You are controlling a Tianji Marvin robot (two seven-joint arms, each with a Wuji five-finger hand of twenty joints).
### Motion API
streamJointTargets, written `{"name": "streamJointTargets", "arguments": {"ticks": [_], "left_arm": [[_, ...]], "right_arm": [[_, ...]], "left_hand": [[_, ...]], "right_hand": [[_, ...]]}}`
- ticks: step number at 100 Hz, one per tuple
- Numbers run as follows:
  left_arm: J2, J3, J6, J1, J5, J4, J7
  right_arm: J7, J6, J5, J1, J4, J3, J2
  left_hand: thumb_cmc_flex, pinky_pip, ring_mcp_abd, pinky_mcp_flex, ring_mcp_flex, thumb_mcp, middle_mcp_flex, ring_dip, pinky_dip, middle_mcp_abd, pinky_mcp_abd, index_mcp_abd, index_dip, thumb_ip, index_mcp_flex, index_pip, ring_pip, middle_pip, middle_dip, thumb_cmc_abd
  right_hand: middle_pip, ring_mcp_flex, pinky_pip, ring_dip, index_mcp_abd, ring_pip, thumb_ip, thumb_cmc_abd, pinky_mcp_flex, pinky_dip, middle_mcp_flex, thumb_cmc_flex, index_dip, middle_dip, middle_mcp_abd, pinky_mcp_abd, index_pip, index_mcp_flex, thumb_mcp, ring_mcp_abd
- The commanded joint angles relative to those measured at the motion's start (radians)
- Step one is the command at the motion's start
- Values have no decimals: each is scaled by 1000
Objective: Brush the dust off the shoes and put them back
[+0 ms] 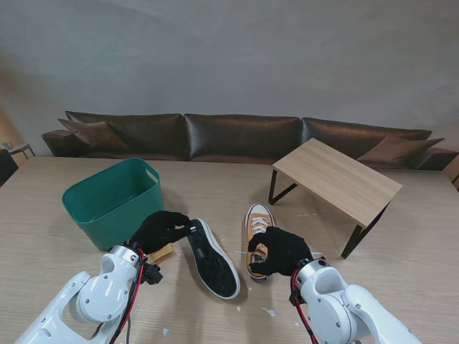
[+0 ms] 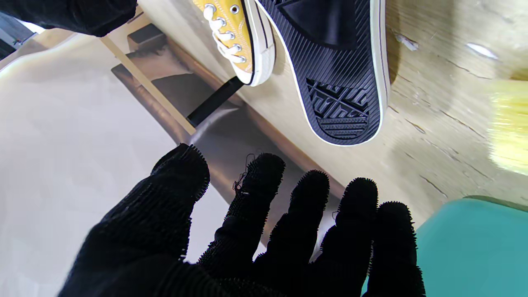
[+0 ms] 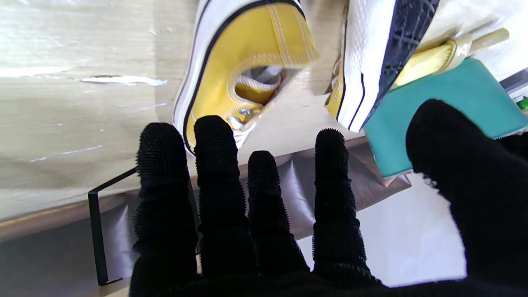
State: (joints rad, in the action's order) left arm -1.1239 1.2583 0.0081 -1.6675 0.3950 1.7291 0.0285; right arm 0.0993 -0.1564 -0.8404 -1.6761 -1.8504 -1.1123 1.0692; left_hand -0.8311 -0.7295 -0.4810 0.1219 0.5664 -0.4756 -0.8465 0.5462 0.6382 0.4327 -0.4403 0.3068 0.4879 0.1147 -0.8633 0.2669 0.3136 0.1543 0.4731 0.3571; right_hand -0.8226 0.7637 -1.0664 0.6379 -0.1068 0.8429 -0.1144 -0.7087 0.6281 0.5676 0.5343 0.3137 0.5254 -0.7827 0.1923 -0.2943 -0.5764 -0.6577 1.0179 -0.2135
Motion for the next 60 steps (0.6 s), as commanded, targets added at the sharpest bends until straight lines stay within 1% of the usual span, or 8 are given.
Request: {"name": "streamJointTargets", "arguments": {"ticks": [1, 23, 42, 52, 60], "left_arm": [[-5, 1, 6, -8, 1, 6, -16], [-4, -3, 10, -2, -6, 4, -25], [-3, -8, 10, 5, -11, -3, -31], [-3, -11, 14, 8, -15, -5, -35], [-2, -13, 16, 11, -16, -7, -39]], "right_arm": [[15, 8, -19, -17, 25, 5, -4], [8, 11, -51, -8, 74, 22, -8], [-12, -8, -75, 18, 116, 51, -8], [-28, -15, -71, 34, 146, 72, -6], [-57, -15, -75, 46, 178, 93, -3]], "left_hand": [[-11, 23, -14, -18, -18, 18, 14, -3, 19, -4, 8, -14, -1, -38, -1, -9, -17, -4, -7, -39], [-11, 30, -14, -19, -20, 21, 18, -2, 24, -8, 10, -17, -1, -38, 3, -11, -19, -5, -8, -40], [-12, 33, -14, -18, -19, 22, 17, -1, 28, -5, 10, -15, -1, -38, 1, -10, -19, -4, -8, -41], [-12, 34, -14, -18, -20, 24, 17, -1, 30, -4, 10, -15, -1, -38, 2, -10, -19, -4, -8, -42], [-13, 35, -15, -18, -20, 24, 18, -1, 31, -3, 10, -14, -1, -39, 2, -10, -19, -5, -8, -43]], "right_hand": [[-19, -17, 18, 15, -29, 21, 1, -52, -365, 30, -54, 18, 15, -27, -25, 21, 16, -9, 31, 20], [-34, -13, 13, 21, -17, 36, -6, -50, -354, 40, -56, 7, 17, -43, -28, 23, 34, 25, 22, 22], [-42, 15, 0, 20, 23, 42, -7, -48, -333, 46, -21, 10, 23, -46, -35, 20, 32, 49, 20, 23], [-49, 48, -17, 17, 42, 46, -8, -59, -308, 49, 27, 22, 42, -45, -41, 13, -9, 19, 37, 24], [-58, 100, -45, 15, 59, 59, -14, -80, -268, 51, 98, 32, 79, -43, -56, 6, -80, -23, 67, 28]]}}
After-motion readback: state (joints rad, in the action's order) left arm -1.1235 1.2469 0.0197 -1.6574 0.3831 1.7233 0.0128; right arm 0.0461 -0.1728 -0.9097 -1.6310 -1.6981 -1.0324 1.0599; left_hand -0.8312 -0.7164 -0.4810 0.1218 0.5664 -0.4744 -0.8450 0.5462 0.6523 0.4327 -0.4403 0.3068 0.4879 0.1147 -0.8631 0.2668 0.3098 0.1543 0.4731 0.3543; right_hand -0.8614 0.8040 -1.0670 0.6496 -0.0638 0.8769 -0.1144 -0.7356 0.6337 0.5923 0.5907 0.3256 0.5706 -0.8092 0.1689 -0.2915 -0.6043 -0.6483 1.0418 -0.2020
